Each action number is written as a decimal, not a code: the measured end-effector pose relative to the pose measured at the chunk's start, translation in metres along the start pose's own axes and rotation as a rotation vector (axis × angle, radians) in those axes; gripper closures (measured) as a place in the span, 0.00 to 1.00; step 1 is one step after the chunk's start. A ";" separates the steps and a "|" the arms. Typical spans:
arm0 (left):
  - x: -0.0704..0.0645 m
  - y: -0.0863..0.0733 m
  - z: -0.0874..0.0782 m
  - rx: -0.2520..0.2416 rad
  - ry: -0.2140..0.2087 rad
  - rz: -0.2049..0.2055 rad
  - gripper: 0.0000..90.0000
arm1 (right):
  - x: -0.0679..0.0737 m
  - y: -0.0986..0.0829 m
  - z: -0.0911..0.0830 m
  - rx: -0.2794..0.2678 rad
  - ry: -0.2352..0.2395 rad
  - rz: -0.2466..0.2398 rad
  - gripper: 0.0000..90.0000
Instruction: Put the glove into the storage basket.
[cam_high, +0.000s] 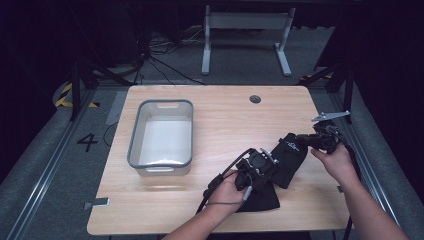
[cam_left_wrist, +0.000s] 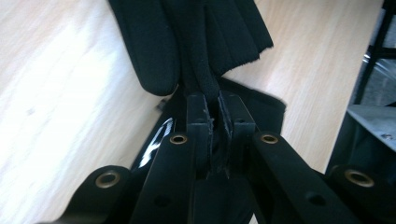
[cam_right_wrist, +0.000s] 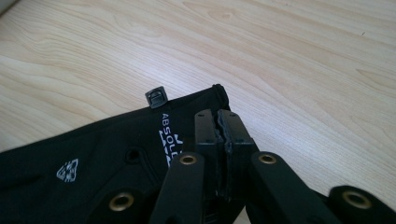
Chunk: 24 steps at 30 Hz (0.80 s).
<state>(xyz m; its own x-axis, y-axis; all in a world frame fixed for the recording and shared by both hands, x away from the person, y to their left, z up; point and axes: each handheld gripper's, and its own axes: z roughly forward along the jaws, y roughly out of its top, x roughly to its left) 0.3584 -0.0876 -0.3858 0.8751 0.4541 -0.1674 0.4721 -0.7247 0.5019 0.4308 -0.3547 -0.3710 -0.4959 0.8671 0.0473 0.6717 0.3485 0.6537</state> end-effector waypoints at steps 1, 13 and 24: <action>0.002 -0.002 -0.004 -0.005 0.006 -0.007 0.93 | 0.002 0.000 -0.003 -0.006 0.003 0.000 0.97; 0.025 -0.032 -0.043 -0.039 0.078 -0.060 0.93 | 0.034 -0.009 -0.029 -0.055 0.066 -0.036 0.97; 0.041 -0.060 -0.061 -0.032 0.109 -0.110 0.93 | 0.073 -0.026 -0.035 -0.073 0.130 -0.078 0.97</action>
<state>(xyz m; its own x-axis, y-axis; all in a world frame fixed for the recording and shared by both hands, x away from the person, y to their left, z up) 0.3591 0.0062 -0.3706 0.8010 0.5842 -0.1308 0.5590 -0.6516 0.5127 0.3579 -0.3127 -0.3576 -0.6154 0.7832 0.0884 0.5891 0.3825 0.7119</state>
